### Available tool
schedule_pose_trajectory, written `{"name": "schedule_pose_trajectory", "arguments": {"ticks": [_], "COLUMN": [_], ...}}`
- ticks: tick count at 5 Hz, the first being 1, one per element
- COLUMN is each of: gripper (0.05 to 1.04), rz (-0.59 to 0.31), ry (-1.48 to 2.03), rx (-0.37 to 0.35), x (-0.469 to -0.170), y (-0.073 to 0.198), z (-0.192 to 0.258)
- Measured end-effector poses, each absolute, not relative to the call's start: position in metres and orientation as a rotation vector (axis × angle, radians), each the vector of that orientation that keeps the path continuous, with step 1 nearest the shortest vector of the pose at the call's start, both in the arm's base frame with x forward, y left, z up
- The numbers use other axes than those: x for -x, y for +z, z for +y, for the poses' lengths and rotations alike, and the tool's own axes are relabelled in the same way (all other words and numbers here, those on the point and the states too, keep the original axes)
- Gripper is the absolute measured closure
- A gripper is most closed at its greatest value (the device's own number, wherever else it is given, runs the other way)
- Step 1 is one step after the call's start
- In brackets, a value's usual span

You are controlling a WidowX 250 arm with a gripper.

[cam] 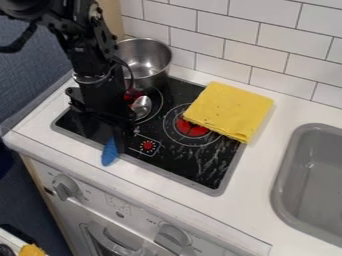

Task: Move the yellow cloth to the bottom right corner of the stove

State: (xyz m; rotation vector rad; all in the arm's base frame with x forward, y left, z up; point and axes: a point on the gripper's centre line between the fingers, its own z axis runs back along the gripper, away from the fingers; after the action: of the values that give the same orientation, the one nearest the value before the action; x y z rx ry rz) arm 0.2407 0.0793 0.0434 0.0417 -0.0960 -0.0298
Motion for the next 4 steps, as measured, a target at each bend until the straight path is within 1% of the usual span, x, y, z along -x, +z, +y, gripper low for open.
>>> {"name": "schedule_pose_trajectory", "arguments": {"ticks": [1, 2, 3, 4], "gripper": [0.082, 0.082, 0.082, 0.082], "rz": [-0.076, -0.096, -0.115, -0.143], "ry": [-0.025, -0.031, -0.062, -0.063], "rx": [-0.034, -0.031, 0.006, 0.027], "x": [-0.239, -0.248, -0.276, -0.317], "y": [0.038, 0.039, 0.044, 0.055], "z": [0.078, 0.061, 0.032, 0.003]}}
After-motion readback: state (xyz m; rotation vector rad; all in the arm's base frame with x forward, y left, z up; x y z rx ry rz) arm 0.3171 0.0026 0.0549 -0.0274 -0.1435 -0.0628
